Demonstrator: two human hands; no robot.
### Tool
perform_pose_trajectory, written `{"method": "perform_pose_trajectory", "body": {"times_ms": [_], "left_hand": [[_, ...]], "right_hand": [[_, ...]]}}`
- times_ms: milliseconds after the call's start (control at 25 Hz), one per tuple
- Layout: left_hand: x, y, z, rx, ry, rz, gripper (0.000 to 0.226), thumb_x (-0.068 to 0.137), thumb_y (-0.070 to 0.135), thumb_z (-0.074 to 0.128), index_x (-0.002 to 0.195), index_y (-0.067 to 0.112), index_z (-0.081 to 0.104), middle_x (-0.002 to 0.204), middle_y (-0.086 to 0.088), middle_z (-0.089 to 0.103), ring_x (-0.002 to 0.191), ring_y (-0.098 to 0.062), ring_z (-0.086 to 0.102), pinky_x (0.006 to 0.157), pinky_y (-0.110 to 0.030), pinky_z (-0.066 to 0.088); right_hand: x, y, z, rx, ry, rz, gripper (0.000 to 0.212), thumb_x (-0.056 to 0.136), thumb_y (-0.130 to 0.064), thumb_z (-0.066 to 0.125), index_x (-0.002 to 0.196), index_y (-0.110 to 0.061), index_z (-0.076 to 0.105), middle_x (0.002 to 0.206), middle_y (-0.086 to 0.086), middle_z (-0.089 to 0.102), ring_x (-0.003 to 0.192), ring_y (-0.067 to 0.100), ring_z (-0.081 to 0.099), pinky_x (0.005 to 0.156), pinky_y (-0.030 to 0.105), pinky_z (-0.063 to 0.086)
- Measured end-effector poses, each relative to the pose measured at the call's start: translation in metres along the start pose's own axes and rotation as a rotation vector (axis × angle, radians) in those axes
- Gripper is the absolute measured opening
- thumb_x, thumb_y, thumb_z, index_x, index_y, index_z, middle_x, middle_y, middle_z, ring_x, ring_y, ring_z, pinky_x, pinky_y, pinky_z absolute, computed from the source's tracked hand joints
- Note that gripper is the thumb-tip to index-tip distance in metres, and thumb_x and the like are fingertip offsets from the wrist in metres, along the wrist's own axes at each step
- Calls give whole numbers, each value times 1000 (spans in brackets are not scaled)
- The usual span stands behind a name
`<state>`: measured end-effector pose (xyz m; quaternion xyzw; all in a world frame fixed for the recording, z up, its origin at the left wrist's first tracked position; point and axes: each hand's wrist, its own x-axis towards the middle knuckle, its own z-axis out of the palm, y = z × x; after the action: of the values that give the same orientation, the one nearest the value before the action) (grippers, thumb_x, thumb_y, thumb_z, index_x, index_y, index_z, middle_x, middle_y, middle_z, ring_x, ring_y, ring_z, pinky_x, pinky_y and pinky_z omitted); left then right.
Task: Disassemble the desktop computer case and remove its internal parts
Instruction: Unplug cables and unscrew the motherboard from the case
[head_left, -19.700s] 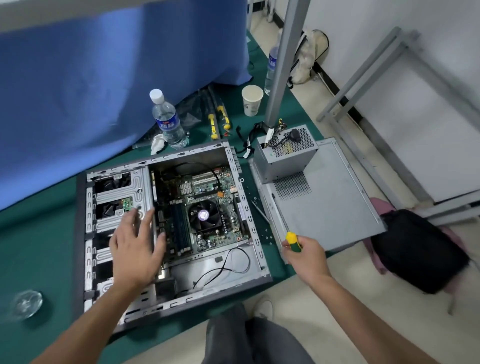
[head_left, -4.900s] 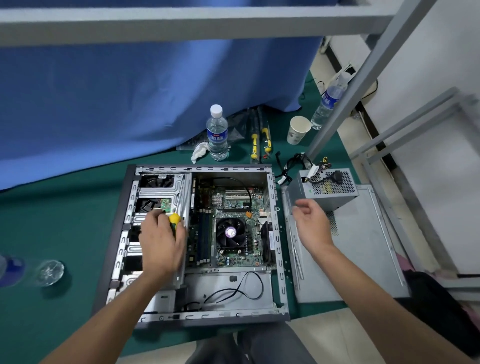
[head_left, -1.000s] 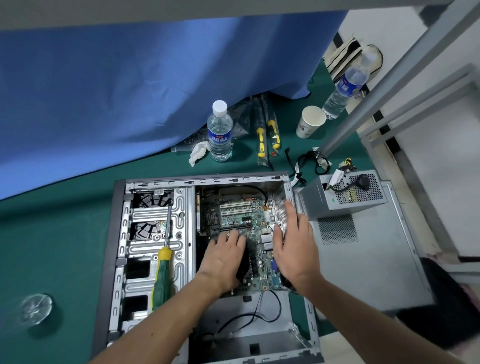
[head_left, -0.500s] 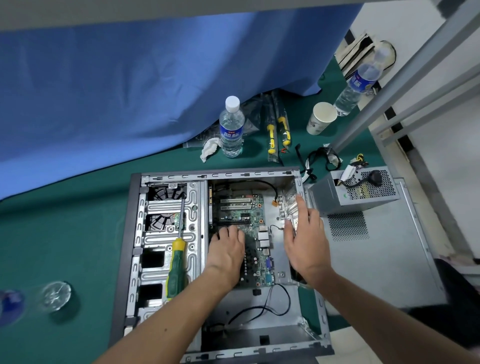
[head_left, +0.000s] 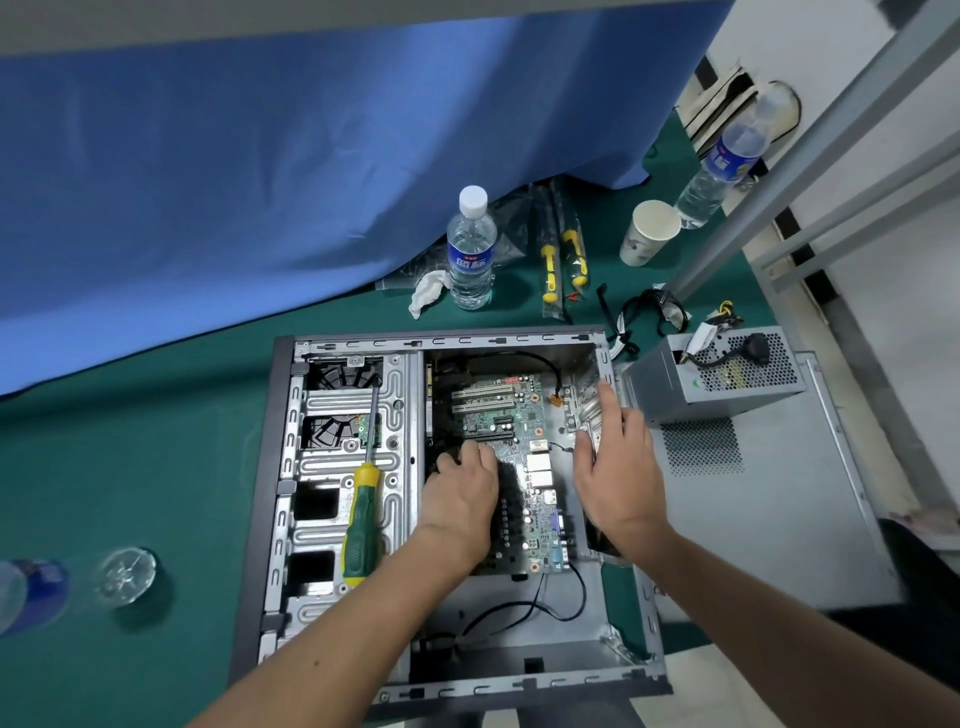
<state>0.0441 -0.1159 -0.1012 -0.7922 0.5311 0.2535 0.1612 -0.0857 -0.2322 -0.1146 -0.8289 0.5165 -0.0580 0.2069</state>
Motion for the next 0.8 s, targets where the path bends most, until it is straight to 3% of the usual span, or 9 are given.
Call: {"method": "perform_pose_trajectory", "body": {"times_ms": [360, 560, 800], "left_hand": [[-19, -13, -10, -259, 83, 89, 67, 68, 9, 82, 117, 11, 37, 123, -9, 36, 111, -32, 42, 97, -36, 44], [-33, -12, -15, -351, 132, 106, 67, 65, 9, 82, 116, 12, 38, 120, -6, 37, 108, -29, 42, 89, -32, 42], [-40, -21, -19, -409, 153, 60, 81, 64, 16, 84, 129, 10, 37, 124, -5, 36, 108, -25, 44, 88, -31, 45]], "right_hand": [[0, 1, -2, 44, -22, -8, 54, 100, -41, 32, 151, -26, 20, 122, 7, 44, 104, 21, 47, 86, 42, 49], [-3, 0, -9, 130, 9, -9, 48, 102, -36, 37, 148, -24, 32, 138, 9, 34, 121, 26, 39, 94, 38, 38], [-4, -2, -24, 296, -80, 23, 52, 103, -28, 41, 152, -22, 26, 154, 4, 31, 140, 23, 34, 114, 42, 30]]}}
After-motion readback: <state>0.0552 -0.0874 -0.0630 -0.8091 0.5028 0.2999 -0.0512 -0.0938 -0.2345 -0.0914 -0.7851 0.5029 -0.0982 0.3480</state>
